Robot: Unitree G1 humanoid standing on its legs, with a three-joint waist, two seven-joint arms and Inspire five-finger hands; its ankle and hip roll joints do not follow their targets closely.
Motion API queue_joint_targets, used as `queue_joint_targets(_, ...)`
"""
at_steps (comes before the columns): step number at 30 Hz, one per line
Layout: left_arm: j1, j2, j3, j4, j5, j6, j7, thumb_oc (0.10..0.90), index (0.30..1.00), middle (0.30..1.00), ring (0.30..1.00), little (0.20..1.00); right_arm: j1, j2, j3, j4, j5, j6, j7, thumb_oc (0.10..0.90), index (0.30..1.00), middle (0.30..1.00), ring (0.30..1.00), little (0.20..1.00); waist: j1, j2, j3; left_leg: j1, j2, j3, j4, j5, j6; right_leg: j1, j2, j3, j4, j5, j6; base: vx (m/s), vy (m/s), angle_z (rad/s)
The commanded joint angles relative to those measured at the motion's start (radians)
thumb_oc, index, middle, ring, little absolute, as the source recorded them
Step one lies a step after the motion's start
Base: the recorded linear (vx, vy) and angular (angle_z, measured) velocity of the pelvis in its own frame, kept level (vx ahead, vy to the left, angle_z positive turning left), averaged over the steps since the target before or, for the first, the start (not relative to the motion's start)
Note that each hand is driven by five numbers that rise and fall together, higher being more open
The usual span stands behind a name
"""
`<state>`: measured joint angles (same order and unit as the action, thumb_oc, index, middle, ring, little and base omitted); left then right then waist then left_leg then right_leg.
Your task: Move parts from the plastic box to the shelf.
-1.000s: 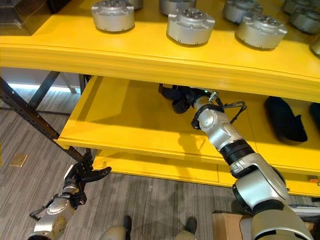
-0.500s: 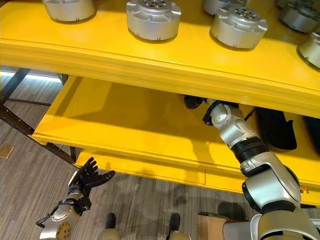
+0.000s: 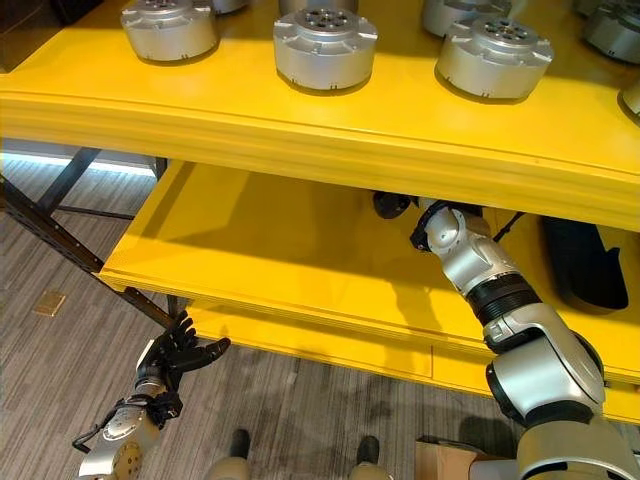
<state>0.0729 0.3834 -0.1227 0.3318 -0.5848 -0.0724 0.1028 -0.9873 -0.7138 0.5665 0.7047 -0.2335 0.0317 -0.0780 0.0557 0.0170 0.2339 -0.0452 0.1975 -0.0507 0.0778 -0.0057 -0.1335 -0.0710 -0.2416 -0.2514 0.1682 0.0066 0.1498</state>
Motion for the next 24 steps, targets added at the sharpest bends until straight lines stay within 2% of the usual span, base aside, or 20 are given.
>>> queue_joint_targets(1, -0.031, 0.102, -0.021, -0.083, -0.003, -0.086, -0.003, 0.900, 1.000, 1.000, 1.000, 1.000, -0.214, -0.001, -0.005, 0.074, -0.044, -0.024, -0.112, 0.400, 0.300, 0.300, 0.300, 0.300, 0.005, -0.050, -0.089, -0.036, 0.057, -0.009, 0.170, -0.129, -0.007, -0.042, -0.083, 0.081, 0.208, -0.114, 0.008, -0.06, 0.032, 0.16)
queue_joint_targets(6, -0.042, 0.104, -0.024, -0.088, -0.007, -0.091, -0.001, 0.900, 1.000, 1.000, 1.000, 1.000, -0.239, -0.020, 0.011, 0.145, -0.068, -0.012, -0.120, 0.400, 0.300, 0.300, 0.300, 0.300, 0.005, -0.048, -0.066, -0.102, 0.044, -0.032, 0.261, -0.160, -0.007, -0.080, -0.102, 0.091, 0.284, -0.142, 0.005, -0.06, 0.021, 0.14)
queue_joint_targets(13, -0.046, 0.096, -0.031, -0.082, -0.014, -0.094, 0.010, 0.900, 1.000, 1.000, 1.000, 1.000, -0.241, -0.033, 0.047, 0.229, -0.146, 0.006, -0.125, 0.400, 0.300, 0.300, 0.300, 0.300, 0.011, -0.040, -0.030, -0.160, 0.041, -0.050, 0.369, -0.208, -0.002, -0.132, -0.103, 0.114, 0.374, -0.191, -0.009, -0.06, 0.006, 0.02)
queue_joint_targets(19, -0.043, 0.094, -0.032, -0.090, -0.009, -0.091, 0.010, 0.900, 1.000, 1.000, 1.000, 1.000, -0.232, -0.027, 0.056, 0.261, -0.173, 0.015, -0.130, 0.400, 0.300, 0.300, 0.300, 0.300, 0.009, -0.034, -0.010, -0.182, 0.042, -0.057, 0.410, -0.228, 0.001, -0.163, -0.098, 0.130, 0.414, -0.209, -0.015, -0.03, 0.001, -0.05)
queue_joint_targets(24, -0.028, 0.099, -0.025, -0.094, -0.001, -0.087, 0.005, 0.900, 1.000, 1.000, 1.000, 1.000, -0.184, -0.030, 0.072, 0.262, -0.254, 0.026, -0.114, 0.400, 0.300, 0.300, 0.300, 0.300, 0.005, -0.026, -0.002, -0.183, 0.041, -0.059, 0.409, -0.230, 0.003, -0.172, -0.097, 0.137, 0.423, -0.216, -0.018, 0.01, -0.010, -0.08)
